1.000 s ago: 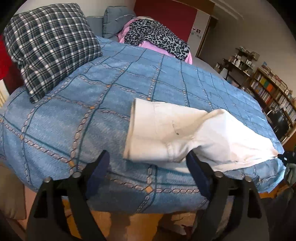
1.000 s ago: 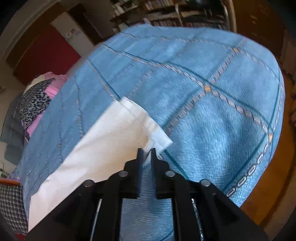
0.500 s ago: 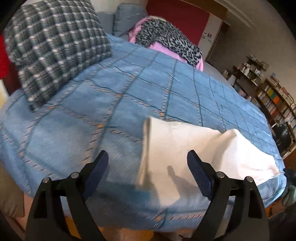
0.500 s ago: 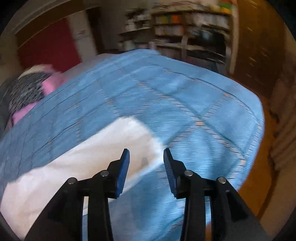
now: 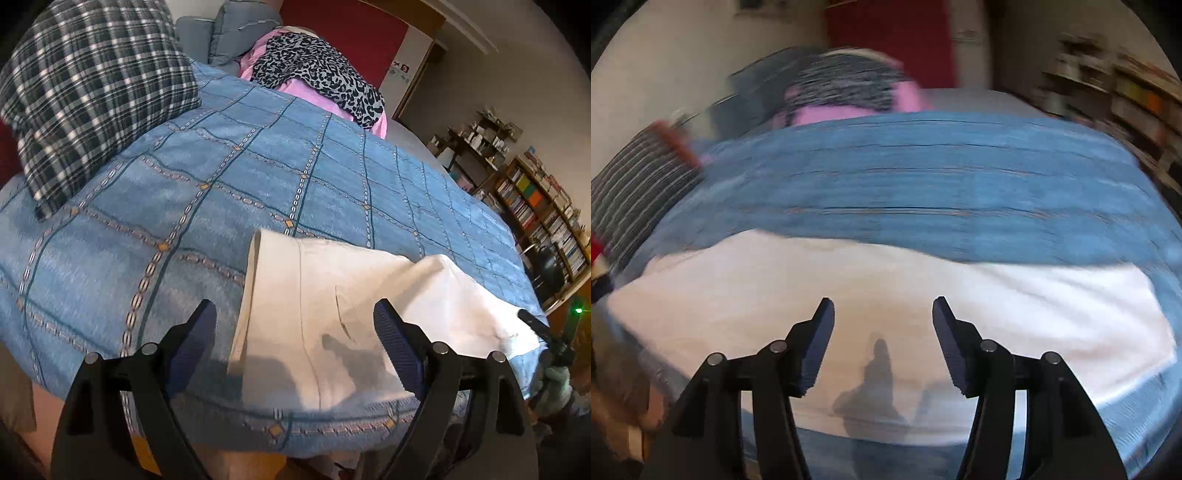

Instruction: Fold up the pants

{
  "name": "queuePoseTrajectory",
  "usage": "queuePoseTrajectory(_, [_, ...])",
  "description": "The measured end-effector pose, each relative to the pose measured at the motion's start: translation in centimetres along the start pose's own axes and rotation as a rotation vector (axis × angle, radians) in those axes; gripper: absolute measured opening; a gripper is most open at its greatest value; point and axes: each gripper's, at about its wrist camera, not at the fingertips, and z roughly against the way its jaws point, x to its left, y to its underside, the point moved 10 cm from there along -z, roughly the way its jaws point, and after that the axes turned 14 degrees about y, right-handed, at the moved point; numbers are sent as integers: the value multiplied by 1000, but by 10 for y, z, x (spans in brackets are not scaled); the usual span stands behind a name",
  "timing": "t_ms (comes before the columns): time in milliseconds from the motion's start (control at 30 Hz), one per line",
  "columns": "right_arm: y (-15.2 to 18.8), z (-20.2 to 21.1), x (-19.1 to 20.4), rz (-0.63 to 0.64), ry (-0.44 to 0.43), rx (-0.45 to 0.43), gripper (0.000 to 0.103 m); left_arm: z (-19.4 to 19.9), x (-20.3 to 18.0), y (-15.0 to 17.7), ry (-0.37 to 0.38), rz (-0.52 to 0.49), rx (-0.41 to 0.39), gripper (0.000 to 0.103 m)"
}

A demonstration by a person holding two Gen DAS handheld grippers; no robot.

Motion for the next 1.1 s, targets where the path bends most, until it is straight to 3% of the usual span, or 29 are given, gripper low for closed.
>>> queuePoseTrajectory(167, [-21, -9, 69, 72, -164, 30, 59, 14, -10, 18, 59, 31, -1, 88])
queuePoseTrajectory(333, [-53, -39, 97, 86, -212, 54, 62, 22, -21, 37, 91, 35, 10, 89])
queuePoseTrajectory(467, [-74, -78, 121, 66, -310, 147, 64, 24, -31, 48, 132, 45, 24, 89])
queuePoseTrajectory(567, [-80, -104, 127, 61, -322, 195, 65, 23, -39, 56, 165, 52, 32, 89])
queuePoseTrajectory(800, [-58, -147, 130, 38, -405, 365, 65, -6, -62, 63, 227, 84, 58, 94])
queuePoseTrajectory(1000, [-33, -104, 149, 161, -563, 366, 66, -33, -67, 54, 234, 136, 47, 94])
queuePoseTrajectory(1100, [-11, -88, 154, 223, -601, 386, 66, -36, -64, 49, 232, 150, 31, 94])
